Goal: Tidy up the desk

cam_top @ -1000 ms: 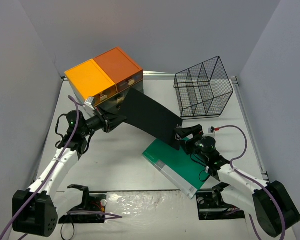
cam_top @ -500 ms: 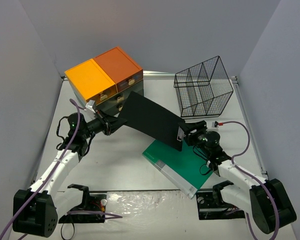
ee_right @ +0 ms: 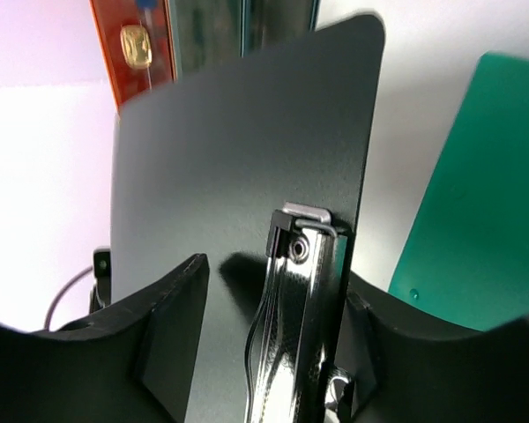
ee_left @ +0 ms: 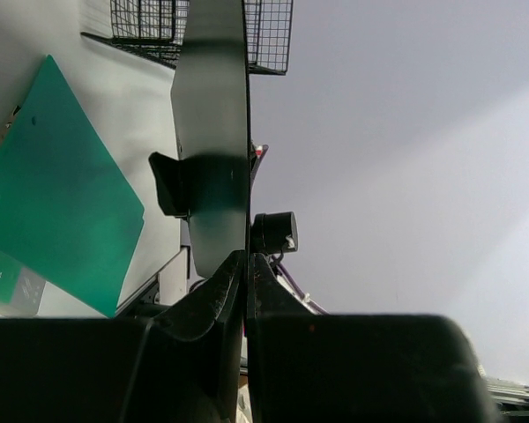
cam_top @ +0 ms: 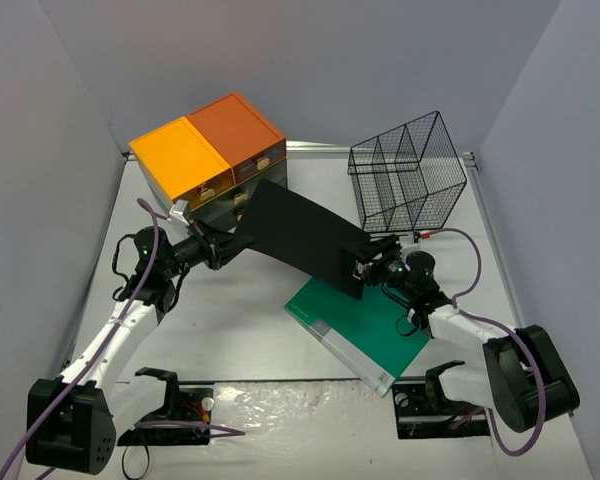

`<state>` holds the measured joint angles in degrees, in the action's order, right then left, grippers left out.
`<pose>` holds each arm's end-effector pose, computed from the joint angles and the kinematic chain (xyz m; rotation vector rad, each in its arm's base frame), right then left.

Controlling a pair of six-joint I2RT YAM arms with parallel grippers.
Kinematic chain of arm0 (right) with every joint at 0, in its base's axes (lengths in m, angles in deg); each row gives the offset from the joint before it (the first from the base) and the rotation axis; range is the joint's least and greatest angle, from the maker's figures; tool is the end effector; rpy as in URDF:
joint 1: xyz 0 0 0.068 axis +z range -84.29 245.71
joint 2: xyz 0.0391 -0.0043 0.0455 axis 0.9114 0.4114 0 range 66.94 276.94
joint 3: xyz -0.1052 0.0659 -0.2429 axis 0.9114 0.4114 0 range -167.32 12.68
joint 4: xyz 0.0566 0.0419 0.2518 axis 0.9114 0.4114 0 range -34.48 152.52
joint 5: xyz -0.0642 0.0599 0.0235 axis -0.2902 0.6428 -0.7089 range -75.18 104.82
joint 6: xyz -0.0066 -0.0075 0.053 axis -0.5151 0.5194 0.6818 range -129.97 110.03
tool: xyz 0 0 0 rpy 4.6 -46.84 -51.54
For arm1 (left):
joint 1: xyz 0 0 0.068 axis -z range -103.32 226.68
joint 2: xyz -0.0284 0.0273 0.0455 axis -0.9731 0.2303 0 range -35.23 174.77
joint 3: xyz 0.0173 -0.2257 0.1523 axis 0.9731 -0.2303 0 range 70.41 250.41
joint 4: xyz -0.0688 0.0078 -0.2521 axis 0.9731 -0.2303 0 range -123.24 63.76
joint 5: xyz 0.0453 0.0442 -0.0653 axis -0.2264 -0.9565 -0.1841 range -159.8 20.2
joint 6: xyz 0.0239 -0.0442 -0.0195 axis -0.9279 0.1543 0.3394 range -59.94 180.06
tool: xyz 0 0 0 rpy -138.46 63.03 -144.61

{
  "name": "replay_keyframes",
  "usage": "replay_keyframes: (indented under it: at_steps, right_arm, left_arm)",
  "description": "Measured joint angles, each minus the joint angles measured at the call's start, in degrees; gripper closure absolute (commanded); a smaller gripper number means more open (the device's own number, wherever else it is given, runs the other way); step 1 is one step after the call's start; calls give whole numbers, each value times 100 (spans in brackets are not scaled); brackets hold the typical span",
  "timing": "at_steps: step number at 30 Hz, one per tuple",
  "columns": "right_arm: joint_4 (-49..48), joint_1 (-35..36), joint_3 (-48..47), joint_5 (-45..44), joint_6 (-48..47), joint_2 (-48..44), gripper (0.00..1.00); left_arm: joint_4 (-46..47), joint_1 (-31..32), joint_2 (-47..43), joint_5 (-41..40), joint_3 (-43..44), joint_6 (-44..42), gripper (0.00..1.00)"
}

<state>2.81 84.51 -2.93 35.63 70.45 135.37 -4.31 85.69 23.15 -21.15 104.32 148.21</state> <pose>0.2099 0.0849 0.1998 0.6387 1.7154 1.5834 0.2199 -0.0620 0.2872 -0.5607 1.9325 -1.8772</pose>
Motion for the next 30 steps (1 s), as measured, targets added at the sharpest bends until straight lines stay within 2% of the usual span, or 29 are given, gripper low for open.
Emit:
replay_keyframes:
  at_steps: [4,6,10,14,19,30]
  right_arm:
    - [-27,-45,-168,457,-66,189,53]
    - [362,-59,-310,586,-253,60,53]
    - [1488,-161,-741,715,-889,-579,63]
    - [2188,-257,-1080,840,-1332,-985,71]
    - [2776,-353,-1202,981,-1613,-1437,79]
    - [3705,-448,-1730,1222,-2021,-1612,93]
  left_arm:
    - [79,-40,-31,-2,0,36,100]
    - [104,-47,-53,1,0,47,100]
    - [118,-58,-68,3,0,63,100]
    - [98,-84,-68,12,0,49,100]
    - [-112,-85,-77,110,0,-77,100]
    - [-770,-195,-64,249,-2,-671,100]
